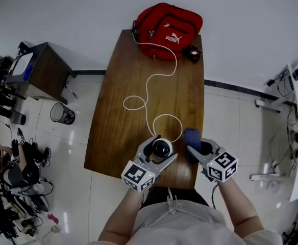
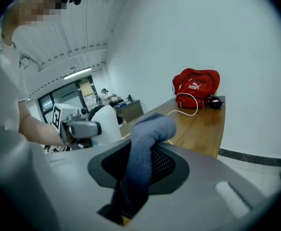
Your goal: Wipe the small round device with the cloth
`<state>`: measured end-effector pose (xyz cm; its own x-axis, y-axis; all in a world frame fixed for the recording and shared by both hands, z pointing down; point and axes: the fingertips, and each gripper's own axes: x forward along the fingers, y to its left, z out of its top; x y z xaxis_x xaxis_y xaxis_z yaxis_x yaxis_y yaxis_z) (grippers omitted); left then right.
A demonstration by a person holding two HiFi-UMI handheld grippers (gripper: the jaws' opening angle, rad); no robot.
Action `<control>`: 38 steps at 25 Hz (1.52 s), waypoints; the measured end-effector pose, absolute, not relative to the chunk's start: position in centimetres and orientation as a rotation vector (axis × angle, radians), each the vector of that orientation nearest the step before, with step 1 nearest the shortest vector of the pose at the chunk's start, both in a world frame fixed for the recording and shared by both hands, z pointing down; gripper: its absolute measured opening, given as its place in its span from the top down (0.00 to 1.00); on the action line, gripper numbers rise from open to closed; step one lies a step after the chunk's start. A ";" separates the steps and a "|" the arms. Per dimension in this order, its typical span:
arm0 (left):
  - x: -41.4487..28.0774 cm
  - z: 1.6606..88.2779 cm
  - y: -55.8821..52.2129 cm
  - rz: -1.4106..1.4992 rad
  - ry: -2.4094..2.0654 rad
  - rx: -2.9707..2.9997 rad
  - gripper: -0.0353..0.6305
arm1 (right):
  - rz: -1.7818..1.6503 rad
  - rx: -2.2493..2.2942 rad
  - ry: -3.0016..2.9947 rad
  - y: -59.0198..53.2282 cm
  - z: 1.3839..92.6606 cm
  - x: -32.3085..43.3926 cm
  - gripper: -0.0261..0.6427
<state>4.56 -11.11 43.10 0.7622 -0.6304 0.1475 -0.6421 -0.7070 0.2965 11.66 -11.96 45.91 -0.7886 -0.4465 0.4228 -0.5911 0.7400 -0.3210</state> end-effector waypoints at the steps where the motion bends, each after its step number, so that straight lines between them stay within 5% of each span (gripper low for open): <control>1: 4.6 44.4 -10.8 0.073 -0.978 2.634 0.38 | 0.632 0.836 -2.624 -12.2 46.0 11.7 0.80; 24: 4.1 56.8 -8.3 0.368 -0.880 2.765 0.37 | 0.641 1.031 -2.584 -9.3 49.2 10.3 0.80; 27: 2.8 55.3 -7.7 0.327 -0.916 2.699 0.23 | 0.662 1.061 -2.564 -7.7 48.0 10.2 0.80; 34: -1.5 45.2 -6.2 0.145 -1.131 2.738 0.23 | 0.638 1.160 -2.548 -4.8 44.3 11.3 0.80; 38: -4.6 44.0 -4.9 0.212 -1.354 2.716 0.53 | 0.615 1.205 -2.537 -2.9 44.2 11.8 0.80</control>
